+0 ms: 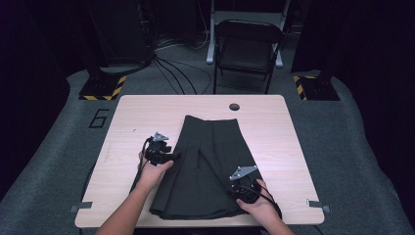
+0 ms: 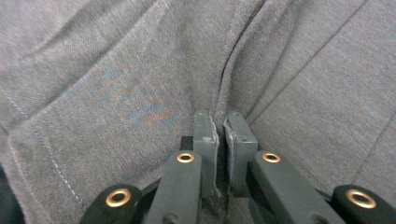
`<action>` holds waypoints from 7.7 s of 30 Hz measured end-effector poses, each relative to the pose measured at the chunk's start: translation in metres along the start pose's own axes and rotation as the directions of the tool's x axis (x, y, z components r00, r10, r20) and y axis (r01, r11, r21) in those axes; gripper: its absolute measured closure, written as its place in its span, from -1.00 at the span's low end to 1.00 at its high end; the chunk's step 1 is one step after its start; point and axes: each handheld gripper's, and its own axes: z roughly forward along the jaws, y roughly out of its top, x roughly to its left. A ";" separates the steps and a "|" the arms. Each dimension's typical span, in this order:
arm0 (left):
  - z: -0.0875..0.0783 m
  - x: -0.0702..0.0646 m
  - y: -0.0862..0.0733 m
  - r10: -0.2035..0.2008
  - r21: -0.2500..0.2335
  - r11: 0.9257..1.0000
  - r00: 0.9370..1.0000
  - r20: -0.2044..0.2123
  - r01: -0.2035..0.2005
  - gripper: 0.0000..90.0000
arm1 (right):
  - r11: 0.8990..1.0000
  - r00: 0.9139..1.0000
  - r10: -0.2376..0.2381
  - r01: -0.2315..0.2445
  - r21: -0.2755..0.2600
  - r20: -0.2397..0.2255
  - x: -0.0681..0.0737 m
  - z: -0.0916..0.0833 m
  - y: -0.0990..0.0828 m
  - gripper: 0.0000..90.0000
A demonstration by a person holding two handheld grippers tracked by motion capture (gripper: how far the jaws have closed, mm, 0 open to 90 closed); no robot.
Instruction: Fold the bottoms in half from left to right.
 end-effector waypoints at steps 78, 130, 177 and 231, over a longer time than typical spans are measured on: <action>-0.017 0.004 0.025 0.048 -0.021 0.999 0.995 -0.084 -0.050 0.14 | 0.990 0.974 -0.076 0.048 -0.133 -0.214 0.079 0.041 0.046 0.60; -0.067 -0.020 0.084 0.067 -0.151 0.984 0.986 -0.152 -0.090 0.79 | 0.924 0.931 -0.232 0.120 -0.362 -0.283 0.097 -0.044 0.079 0.94; 0.073 -0.095 0.093 0.052 -0.058 0.997 0.997 -0.050 -0.055 0.78 | 0.968 0.992 -0.055 0.026 -0.250 -0.110 0.040 -0.062 0.005 0.94; -0.056 0.009 0.018 0.049 -0.128 0.990 0.997 -0.053 -0.055 0.07 | 0.980 0.990 0.133 -0.123 -0.157 0.056 -0.017 -0.001 0.051 0.20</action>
